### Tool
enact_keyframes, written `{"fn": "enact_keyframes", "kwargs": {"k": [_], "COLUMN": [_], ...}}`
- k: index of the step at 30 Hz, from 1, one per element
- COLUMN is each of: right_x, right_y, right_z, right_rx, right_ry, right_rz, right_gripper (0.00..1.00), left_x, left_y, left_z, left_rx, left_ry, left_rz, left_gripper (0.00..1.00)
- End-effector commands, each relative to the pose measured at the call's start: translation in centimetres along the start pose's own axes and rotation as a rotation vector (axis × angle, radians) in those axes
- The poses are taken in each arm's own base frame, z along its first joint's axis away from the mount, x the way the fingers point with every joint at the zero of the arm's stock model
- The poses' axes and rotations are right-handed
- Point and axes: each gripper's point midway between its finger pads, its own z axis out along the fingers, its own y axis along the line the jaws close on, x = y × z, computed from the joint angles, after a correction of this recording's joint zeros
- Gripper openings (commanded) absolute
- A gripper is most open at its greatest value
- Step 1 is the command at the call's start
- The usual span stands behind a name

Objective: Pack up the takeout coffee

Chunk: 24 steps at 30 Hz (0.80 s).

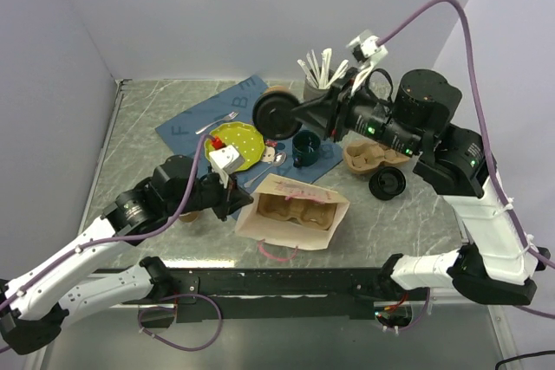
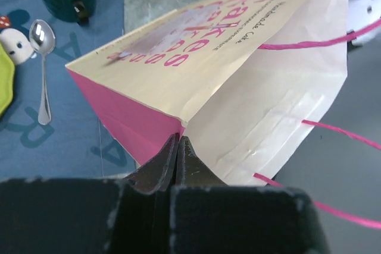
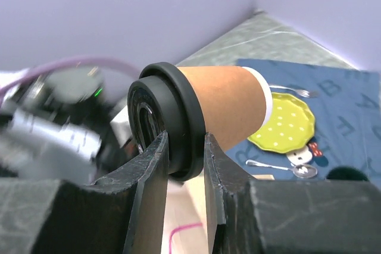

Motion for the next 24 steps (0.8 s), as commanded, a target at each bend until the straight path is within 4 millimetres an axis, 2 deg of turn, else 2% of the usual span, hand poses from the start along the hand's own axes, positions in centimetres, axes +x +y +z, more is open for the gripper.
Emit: {"fn": "enact_keyframes", "kwargs": {"k": [1,2,3,4,5,6,7,8,9,10,11,12,14,15,16,17,18,20,21,23,24], "right_x": [-1.1,-0.6,1.4,1.7,2.6,5.6,6.0,7.1,10.3,10.7,11.9,14.4,15.7,17.6,18.6,19.3,21.1,22.3,24.0,24.7,26.2], "right_y": [-5.3,-6.1,-7.7,-8.4,-9.0,-10.2,-10.6,-11.3,-12.3,-12.3,-12.6,-13.1,-12.7,-13.0,-12.8,-12.8,-13.0,-12.9,-13.1,-13.1,-13.2], "right_z": [-1.2,-1.6,-1.6,-3.2,-3.7,-3.5,-5.2,-5.9,-6.2,-7.5,-8.0,-8.2,-9.4,-9.5,-10.3,-10.5,-10.7,-11.3,-11.3,-11.6,-11.4], "right_rx": [0.272,0.303,0.360,0.401,0.429,0.471,0.499,0.549,0.600,0.612,0.636,0.667,0.661,0.683,0.695,0.703,0.722,0.729,0.742,0.742,0.749], "right_ry": [-0.118,-0.124,-0.091,-0.115,-0.118,-0.066,-0.095,-0.104,-0.041,-0.063,-0.063,-0.025,-0.050,-0.017,-0.006,0.001,0.033,0.028,0.055,0.034,0.059], "right_rz": [0.182,0.236,0.263,0.290,0.341,0.366,0.387,0.444,0.473,0.481,0.510,0.539,0.581,0.601,0.620,0.639,0.653,0.679,0.692,0.724,0.737], "right_gripper": [0.00,0.00,0.00,0.00,0.00,0.00,0.00,0.00,0.00,0.00,0.00,0.00,0.00,0.00,0.00,0.00,0.00,0.00,0.00,0.00,0.00], "left_x": [0.4,0.4,0.5,0.5,0.6,0.7,0.4,0.6,0.5,0.3,-0.1,-0.8,-1.4,-1.5,-1.4,-1.1,-0.9,-0.6,-0.7,-0.9,-0.9], "left_y": [-1.7,-1.9,-2.2,-2.4,-2.7,-2.9,-3.2,-3.8,-4.2,-4.6,-5.0,-5.2,-5.1,-4.8,-4.8,-4.7,-4.7,-4.8,-4.7,-4.6,-4.7], "left_z": [-1.7,-1.9,-2.0,-2.3,-2.4,-2.5,-2.8,-3.1,-3.3,-3.7,-4.5,-4.8,-5.8,-6.0,-6.1,-6.2,-6.3,-6.6,-6.7,-7.0,-7.0], "left_rx": [0.093,0.105,0.119,0.129,0.146,0.153,0.167,0.205,0.225,0.250,0.266,0.268,0.255,0.238,0.239,0.241,0.244,0.251,0.251,0.246,0.250], "left_ry": [0.018,0.020,0.024,0.027,0.035,0.039,0.034,0.045,0.041,0.031,-0.001,-0.047,-0.123,-0.140,-0.141,-0.129,-0.118,-0.122,-0.134,-0.168,-0.168], "left_rz": [0.064,0.068,0.073,0.075,0.074,0.073,0.077,0.080,0.092,0.123,0.140,0.164,0.191,0.202,0.231,0.247,0.260,0.287,0.308,0.353,0.364], "left_gripper": [0.01,0.01,0.01,0.01,0.01,0.01,0.01,0.01,0.01,0.01,0.01,0.01,0.01,0.01,0.01,0.01,0.01,0.01,0.01,0.01,0.01]}}
